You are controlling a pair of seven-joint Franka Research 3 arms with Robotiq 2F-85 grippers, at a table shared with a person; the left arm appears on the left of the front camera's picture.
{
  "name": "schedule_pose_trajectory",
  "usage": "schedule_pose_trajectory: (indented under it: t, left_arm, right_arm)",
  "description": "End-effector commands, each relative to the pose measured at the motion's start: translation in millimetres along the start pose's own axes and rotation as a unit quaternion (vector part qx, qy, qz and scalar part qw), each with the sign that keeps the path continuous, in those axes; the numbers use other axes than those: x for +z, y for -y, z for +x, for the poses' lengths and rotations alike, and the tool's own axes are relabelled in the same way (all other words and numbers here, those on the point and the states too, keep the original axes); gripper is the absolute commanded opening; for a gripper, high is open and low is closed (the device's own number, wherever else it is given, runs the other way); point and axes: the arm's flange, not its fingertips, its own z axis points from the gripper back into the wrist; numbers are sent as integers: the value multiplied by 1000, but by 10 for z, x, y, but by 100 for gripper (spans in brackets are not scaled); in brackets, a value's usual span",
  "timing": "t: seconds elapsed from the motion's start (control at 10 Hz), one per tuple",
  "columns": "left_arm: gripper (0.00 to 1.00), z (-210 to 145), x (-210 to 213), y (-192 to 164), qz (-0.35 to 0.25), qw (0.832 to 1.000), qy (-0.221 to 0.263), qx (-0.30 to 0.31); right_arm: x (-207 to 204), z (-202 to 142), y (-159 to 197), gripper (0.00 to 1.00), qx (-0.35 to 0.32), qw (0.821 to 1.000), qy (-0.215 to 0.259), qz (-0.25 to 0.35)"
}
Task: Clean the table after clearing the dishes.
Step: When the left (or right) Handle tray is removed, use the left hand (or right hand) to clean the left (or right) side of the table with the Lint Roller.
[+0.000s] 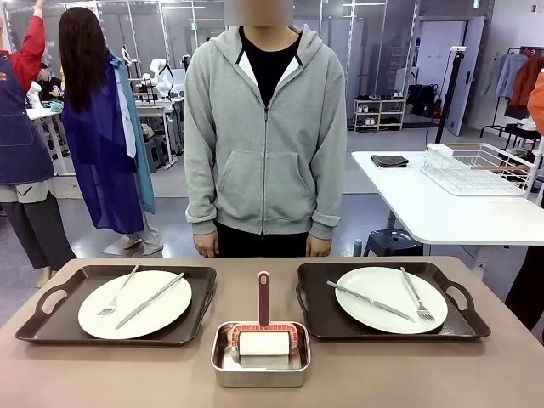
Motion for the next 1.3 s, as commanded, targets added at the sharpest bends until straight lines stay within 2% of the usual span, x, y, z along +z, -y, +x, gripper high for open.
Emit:
schedule_pose_trajectory:
  t: [0.0,0.1,0.2,1.2]
  left_arm:
    - [100,-56,60,127,12,999,48,-23]
    - [100,-38,84,89,29,997,66,-9]
    - [100,1,98,41,3,1000,18,-7]
    - [100,1,98,41,3,1000,18,-7]
  right_arm:
    - [-22,-102,-112,100,9,1000,4,-19]
    - [-53,-103,-85,100,7,999,-5,-36]
    - [-11,11,-33,100,5,1000,0,-3]
    - [-11,11,-33,100,5,1000,0,-3]
